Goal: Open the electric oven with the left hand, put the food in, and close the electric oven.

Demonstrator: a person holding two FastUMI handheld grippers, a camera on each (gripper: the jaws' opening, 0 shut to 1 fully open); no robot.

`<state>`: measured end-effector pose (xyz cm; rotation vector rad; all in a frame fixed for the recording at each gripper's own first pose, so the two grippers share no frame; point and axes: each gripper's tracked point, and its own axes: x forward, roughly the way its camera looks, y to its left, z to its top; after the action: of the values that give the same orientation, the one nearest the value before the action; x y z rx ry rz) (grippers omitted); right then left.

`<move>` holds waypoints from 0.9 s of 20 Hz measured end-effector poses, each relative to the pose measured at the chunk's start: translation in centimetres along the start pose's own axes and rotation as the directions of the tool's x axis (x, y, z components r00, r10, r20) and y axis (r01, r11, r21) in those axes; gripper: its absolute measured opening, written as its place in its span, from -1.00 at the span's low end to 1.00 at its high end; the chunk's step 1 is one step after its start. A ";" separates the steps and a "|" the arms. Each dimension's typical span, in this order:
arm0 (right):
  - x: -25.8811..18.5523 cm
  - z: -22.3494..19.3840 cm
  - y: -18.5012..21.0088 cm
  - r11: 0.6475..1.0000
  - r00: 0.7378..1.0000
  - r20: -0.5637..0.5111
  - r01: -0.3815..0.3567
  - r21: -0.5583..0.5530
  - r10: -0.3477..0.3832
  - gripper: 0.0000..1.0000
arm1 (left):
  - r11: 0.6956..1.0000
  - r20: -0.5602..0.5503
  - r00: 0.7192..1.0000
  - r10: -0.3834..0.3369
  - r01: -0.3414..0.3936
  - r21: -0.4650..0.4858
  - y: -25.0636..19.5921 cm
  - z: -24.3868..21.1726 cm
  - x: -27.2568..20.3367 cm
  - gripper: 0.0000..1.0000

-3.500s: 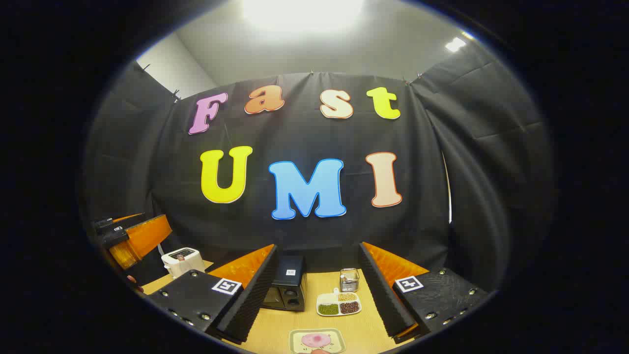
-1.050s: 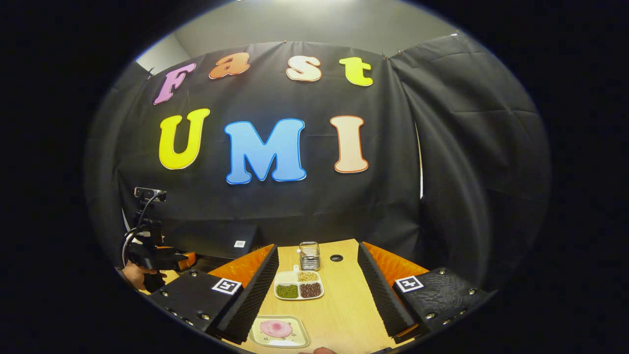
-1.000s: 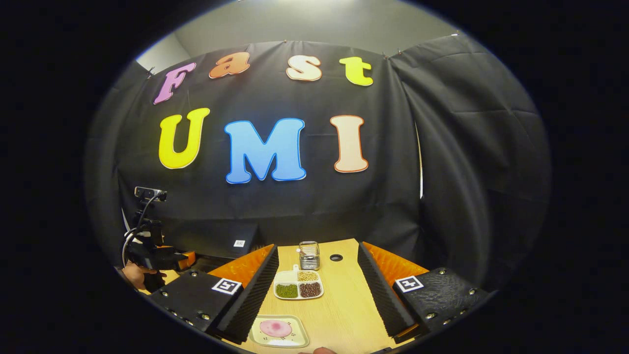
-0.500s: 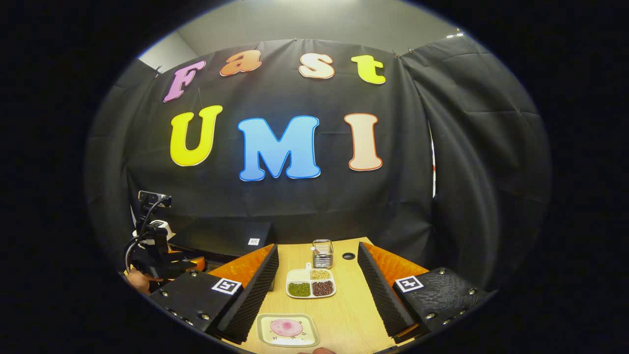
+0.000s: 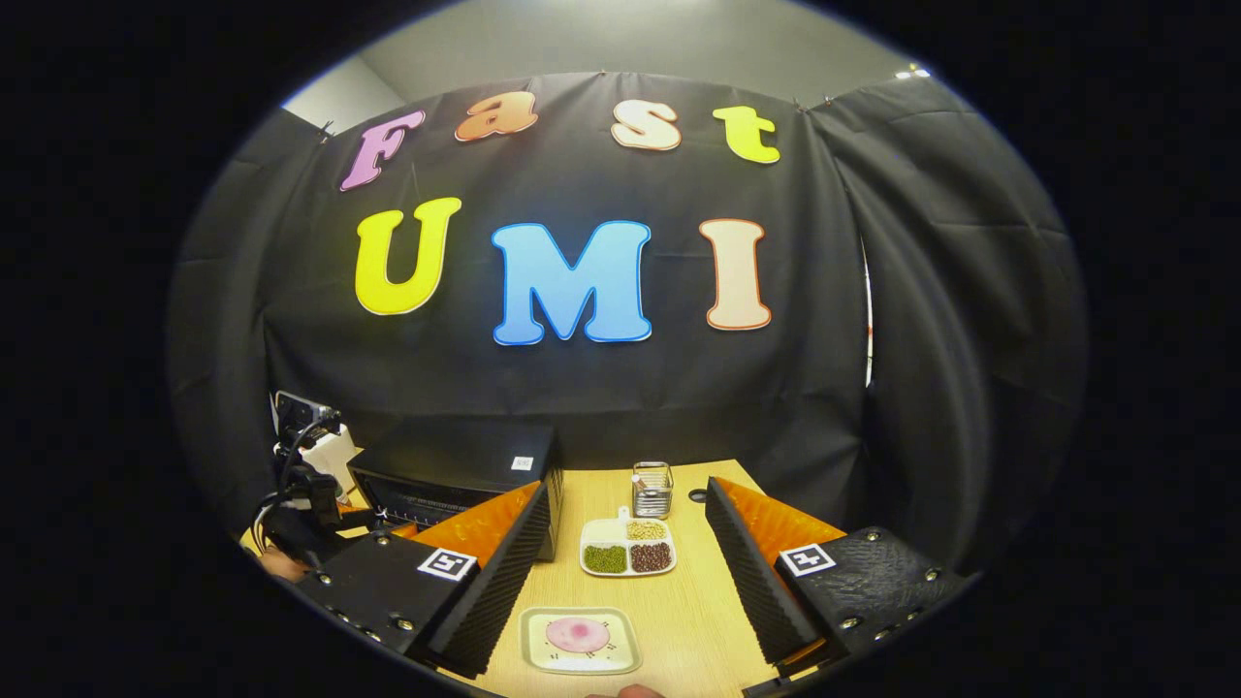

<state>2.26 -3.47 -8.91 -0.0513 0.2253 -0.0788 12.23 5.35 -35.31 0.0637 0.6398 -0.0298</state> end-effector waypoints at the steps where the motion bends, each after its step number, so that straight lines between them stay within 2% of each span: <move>1: -0.1 -0.1 0.2 1.000 1.000 -0.003 -0.003 -0.001 0.003 0.96 | 1.000 -0.002 1.000 0.001 -0.001 0.000 -0.1 -0.5 -0.2 0.92; 4: -0.2 -0.5 0.3 1.000 1.000 -0.017 -0.006 -0.002 0.006 0.96 | 1.000 -0.014 1.000 0.002 -0.002 0.020 -0.3 -2.1 -0.8 0.97; 7: -0.3 -0.9 0.3 1.000 1.000 -0.028 -0.005 0.010 0.005 0.96 | 0.999 -0.055 0.998 -0.014 0.016 0.031 -0.6 -4.6 -1.4 0.86; 10: -0.5 -1.4 0.3 1.000 0.999 -0.043 -0.006 0.019 0.006 0.96 | 0.999 -0.093 0.995 -0.034 0.036 0.022 -0.7 -6.9 -1.9 0.92; 11: -0.5 -1.6 0.3 1.000 0.999 -0.047 -0.008 0.023 0.009 0.96 | 0.999 -0.081 0.996 -0.029 0.031 0.024 -0.4 -7.0 -2.1 0.97; 12: -0.4 -1.8 0.4 1.000 0.998 -0.054 -0.009 0.024 0.010 0.96 | 0.999 -0.076 0.997 -0.034 0.036 0.021 -0.3 -6.9 -2.3 0.86; 13: -0.3 -2.2 0.3 1.000 0.998 -0.062 -0.010 0.025 0.012 0.96 | 0.999 -0.072 0.997 -0.037 0.038 0.013 -0.3 -6.9 -2.8 0.97; 15: -0.2 -3.2 0.4 0.999 0.996 -0.092 -0.020 0.036 0.023 0.96 | 0.999 -0.047 0.998 -0.034 0.034 0.010 0.0 -6.0 -3.9 0.97; 17: 0.3 -4.6 0.4 0.998 0.989 -0.142 -0.039 0.055 0.046 0.96 | 0.999 0.005 1.000 -0.030 0.029 0.012 0.0 -4.1 -5.3 0.86; 18: 0.6 -5.5 0.3 0.997 0.983 -0.176 -0.051 0.065 0.061 0.96 | 1.000 0.044 0.999 -0.029 0.028 0.010 0.1 -2.5 -6.3 0.96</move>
<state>1.64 -3.44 -14.45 0.0222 0.4024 -0.0340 5.68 5.64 -33.53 0.0627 0.5965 -0.0616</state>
